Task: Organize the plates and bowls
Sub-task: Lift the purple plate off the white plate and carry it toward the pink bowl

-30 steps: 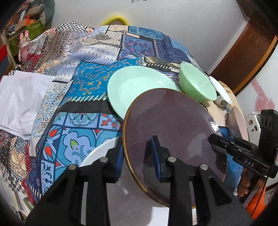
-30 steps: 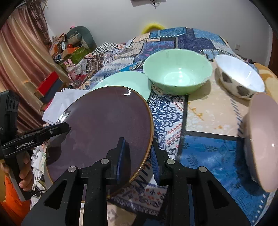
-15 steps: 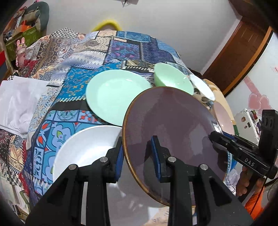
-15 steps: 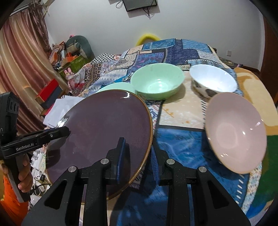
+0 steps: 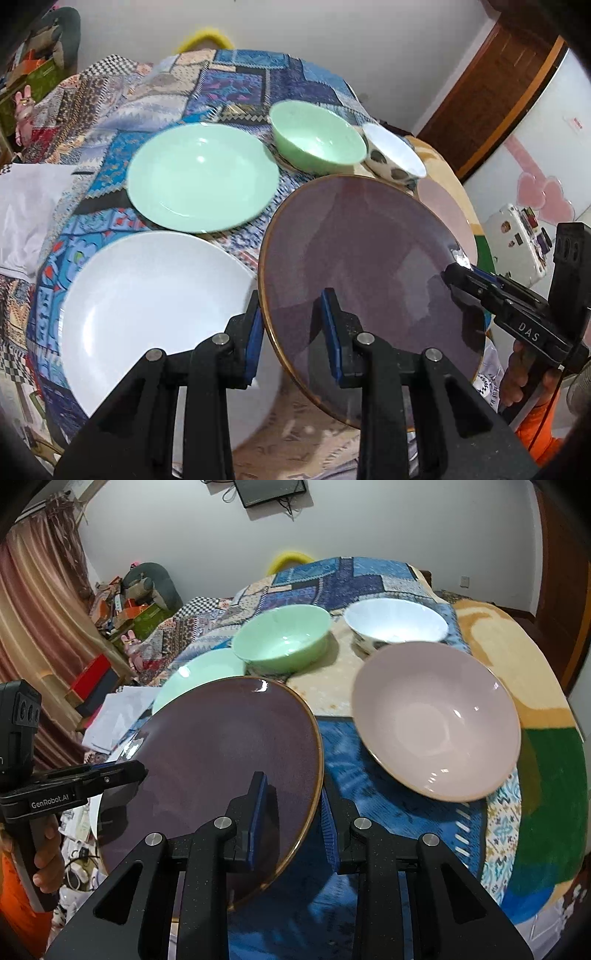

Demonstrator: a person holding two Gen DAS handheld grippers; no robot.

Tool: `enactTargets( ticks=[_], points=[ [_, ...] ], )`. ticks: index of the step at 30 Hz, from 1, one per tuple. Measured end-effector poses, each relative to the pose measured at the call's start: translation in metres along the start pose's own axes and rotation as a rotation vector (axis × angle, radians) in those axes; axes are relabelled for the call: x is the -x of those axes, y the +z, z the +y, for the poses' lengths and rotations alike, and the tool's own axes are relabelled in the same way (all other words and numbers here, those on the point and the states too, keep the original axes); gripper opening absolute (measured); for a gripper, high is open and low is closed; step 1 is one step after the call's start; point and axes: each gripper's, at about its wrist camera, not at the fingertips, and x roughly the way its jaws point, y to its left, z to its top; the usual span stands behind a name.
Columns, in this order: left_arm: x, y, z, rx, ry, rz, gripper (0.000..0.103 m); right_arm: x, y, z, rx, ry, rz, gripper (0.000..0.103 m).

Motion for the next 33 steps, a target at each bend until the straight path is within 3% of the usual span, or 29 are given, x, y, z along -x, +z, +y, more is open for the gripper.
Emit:
enactTargets(
  ticks=[16, 33],
  points=[
    [-0.052, -0.007, -0.016, -0.006, 0.015, 0.110, 0.029, -0.022, -0.017, -0.023, -0.033, -0.032, 0.065, 0.025],
    [-0.078, -0.003, -0.014, -0.010, 0.041, 0.141, 0.030, -0.028, -0.016, -0.026, -0.015, -0.066, 0.090, 0.025]
  ],
)
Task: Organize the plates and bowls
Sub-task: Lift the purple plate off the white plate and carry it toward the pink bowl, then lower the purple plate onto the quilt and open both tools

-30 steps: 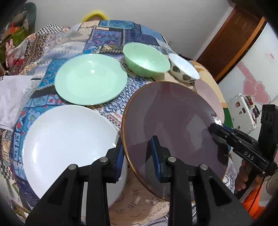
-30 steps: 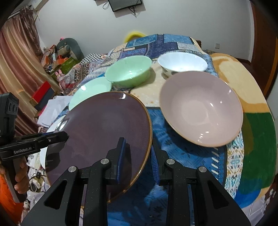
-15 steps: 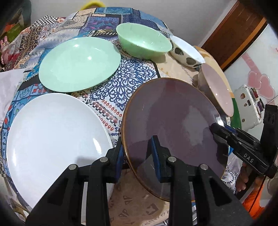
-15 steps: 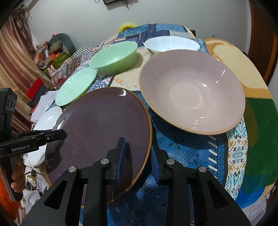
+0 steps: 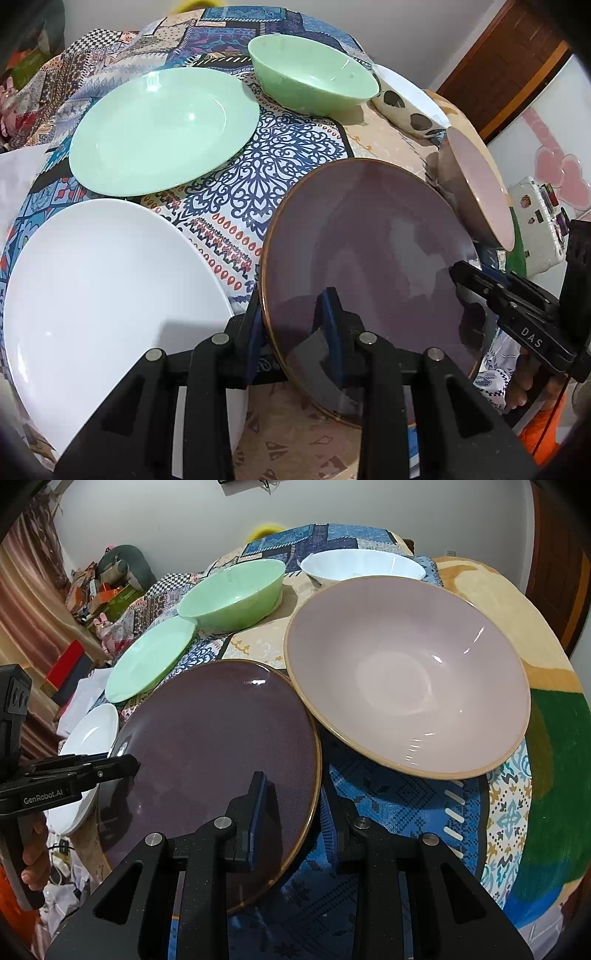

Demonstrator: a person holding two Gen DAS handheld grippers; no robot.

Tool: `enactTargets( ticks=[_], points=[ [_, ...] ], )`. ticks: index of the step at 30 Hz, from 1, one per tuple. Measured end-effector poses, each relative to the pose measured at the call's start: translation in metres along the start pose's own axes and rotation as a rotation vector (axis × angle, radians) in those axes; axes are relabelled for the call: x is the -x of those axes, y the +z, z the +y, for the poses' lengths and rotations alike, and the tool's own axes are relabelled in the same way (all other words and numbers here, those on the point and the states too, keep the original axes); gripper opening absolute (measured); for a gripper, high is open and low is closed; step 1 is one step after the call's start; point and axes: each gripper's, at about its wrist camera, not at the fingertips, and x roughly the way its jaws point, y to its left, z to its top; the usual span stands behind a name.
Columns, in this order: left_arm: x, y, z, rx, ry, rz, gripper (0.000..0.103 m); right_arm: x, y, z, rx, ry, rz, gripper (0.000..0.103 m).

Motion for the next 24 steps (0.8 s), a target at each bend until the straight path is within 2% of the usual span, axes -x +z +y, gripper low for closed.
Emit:
enactTargets(
  ticks=[7, 11, 15, 24],
  points=[
    [0.009, -0.005, -0.004, -0.032, 0.038, -0.020, 0.030, 0.017, -0.001, 0.002, 0.007, -0.011, -0.016, 0.028],
    [0.022, -0.007, -0.005, -0.029, 0.029, -0.038, 0.031, 0.032, 0.000, 0.009, 0.012, -0.005, -0.043, 0.029],
    [0.044, -0.012, -0.010, -0.050, 0.027, -0.086, 0.043, 0.047, 0.003, 0.021, 0.038, 0.000, -0.081, 0.033],
    [0.107, -0.023, -0.006, -0.060, 0.051, -0.239, 0.064, 0.065, 0.015, 0.062, 0.099, 0.041, -0.157, 0.055]
  ],
)
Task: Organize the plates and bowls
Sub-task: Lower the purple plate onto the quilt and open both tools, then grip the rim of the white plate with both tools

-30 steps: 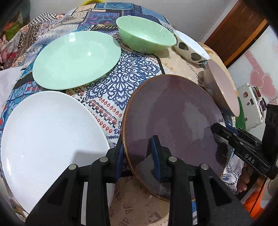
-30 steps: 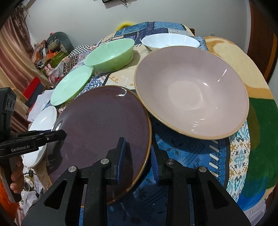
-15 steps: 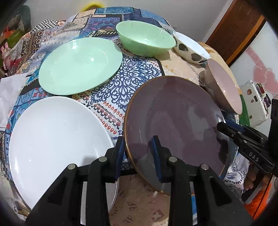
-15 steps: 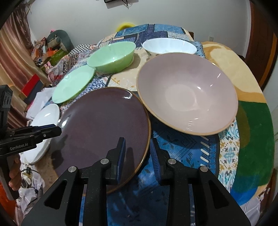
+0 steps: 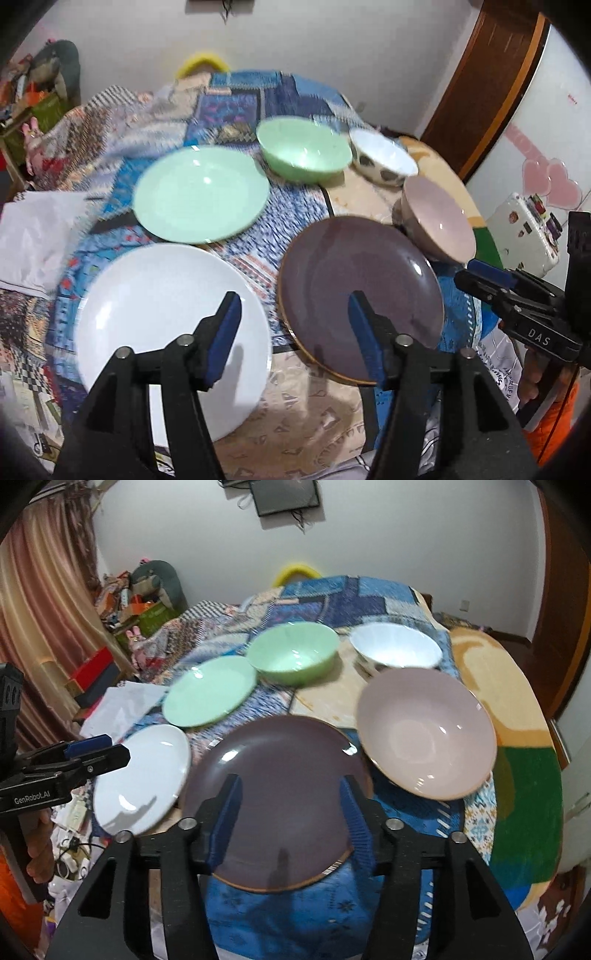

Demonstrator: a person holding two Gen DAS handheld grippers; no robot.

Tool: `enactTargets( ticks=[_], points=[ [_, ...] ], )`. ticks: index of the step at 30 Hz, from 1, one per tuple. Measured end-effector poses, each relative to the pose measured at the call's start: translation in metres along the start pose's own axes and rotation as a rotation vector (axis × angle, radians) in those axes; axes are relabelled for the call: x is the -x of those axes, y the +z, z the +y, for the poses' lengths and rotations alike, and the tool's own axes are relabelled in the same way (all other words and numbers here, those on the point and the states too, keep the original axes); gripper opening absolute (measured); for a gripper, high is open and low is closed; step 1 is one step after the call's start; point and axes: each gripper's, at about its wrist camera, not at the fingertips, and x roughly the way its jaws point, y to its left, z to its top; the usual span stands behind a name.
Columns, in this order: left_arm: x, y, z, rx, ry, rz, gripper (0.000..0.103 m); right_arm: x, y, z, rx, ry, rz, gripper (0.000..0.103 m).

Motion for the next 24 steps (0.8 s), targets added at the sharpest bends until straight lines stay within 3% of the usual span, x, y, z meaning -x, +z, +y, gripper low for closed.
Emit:
enactTargets(
  ticks=[4, 7, 14, 21, 24],
  points=[
    [0.024, -0.001, 0.015, 0.015, 0.031, -0.052, 0.084, -0.006, 0.007, 0.020, 0.038, 0.015, -0.007, 0.060],
    [0.038, -0.003, 0.032, 0.038, 0.054, -0.084, 0.089, -0.015, 0.009, 0.034, 0.064, 0.035, 0.003, 0.061],
    [0.045, -0.015, 0.083, 0.119, 0.110, -0.080, 0.090, -0.045, 0.010, 0.067, 0.118, 0.062, 0.041, 0.061],
    [0.032, -0.034, 0.132, 0.197, 0.146, -0.028, 0.090, -0.081, 0.007, 0.096, 0.137, 0.086, 0.104, 0.060],
    [0.025, -0.043, 0.149, 0.221, 0.151, -0.007, 0.090, -0.098, 0.006, 0.106, 0.144, 0.087, 0.128, 0.055]
  ],
)
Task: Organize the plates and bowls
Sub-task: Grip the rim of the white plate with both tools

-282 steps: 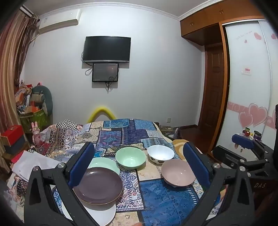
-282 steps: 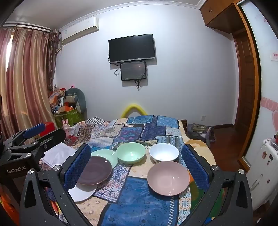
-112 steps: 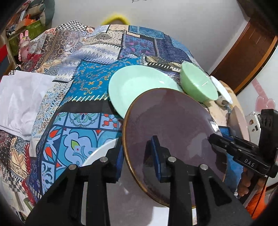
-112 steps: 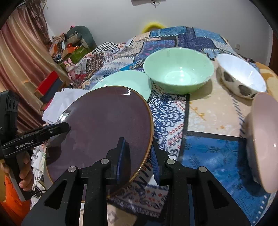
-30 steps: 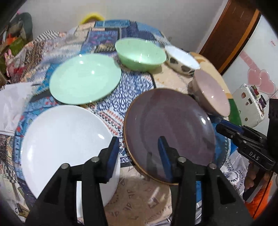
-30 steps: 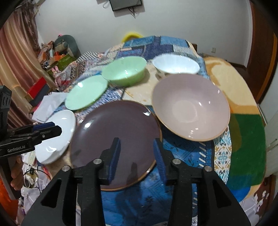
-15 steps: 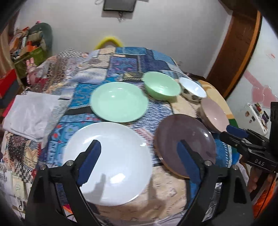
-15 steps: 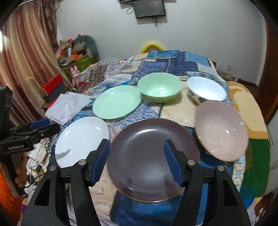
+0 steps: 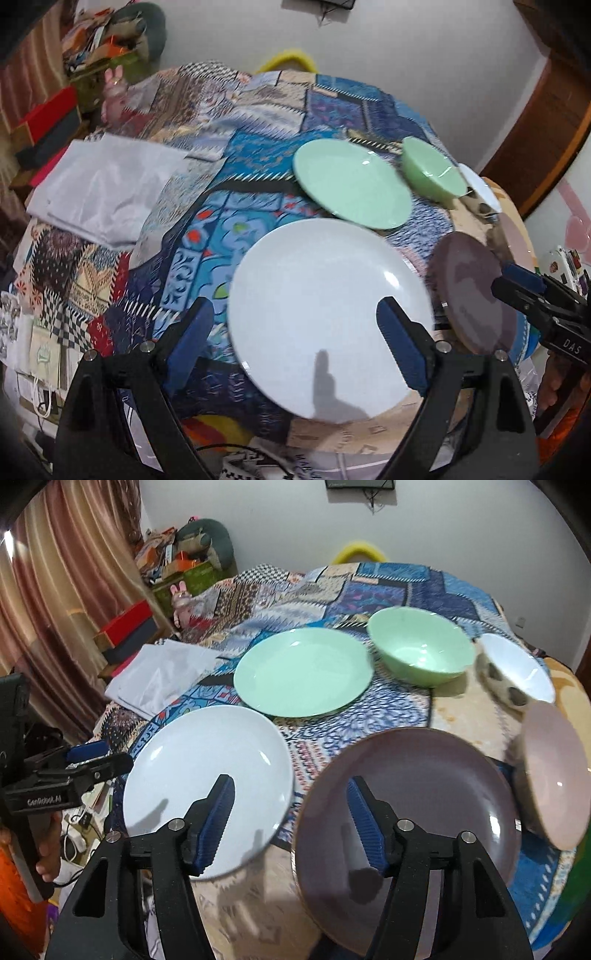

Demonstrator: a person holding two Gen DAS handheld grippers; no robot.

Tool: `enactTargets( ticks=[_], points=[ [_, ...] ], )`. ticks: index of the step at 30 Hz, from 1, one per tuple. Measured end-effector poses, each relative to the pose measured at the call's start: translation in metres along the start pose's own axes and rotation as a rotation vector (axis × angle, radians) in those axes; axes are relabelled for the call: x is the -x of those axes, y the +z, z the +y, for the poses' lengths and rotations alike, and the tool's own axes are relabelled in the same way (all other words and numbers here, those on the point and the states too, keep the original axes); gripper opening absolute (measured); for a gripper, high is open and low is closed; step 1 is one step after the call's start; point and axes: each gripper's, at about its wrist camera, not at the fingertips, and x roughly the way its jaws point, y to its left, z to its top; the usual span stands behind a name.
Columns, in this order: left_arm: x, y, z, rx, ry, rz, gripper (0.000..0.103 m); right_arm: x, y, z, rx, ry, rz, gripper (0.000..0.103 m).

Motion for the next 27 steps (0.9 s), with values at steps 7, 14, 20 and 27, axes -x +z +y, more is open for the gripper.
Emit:
enactTargets(
  ticks=[7, 14, 20, 27],
  points=[
    [-0.017, -0.007, 0.022, -0.003, 0.011, 0.020, 0.079, -0.031, 0.001, 0.009, 0.017, -0.006, 0.068, 0.031],
    [-0.035, -0.009, 0.039, 0.029, -0.027, 0.066, 0.049, -0.048, 0.002, 0.007, 0.008, -0.016, 0.110, 0.023],
    [-0.044, -0.012, 0.042, 0.024, -0.054, 0.092, 0.032, -0.057, 0.004, 0.012, 0.041, -0.056, 0.129, 0.021],
    [-0.045, -0.016, 0.042, 0.028, -0.076, 0.106, 0.029, -0.056, 0.006, 0.013, -0.001, -0.016, 0.138, 0.020]
  ],
)
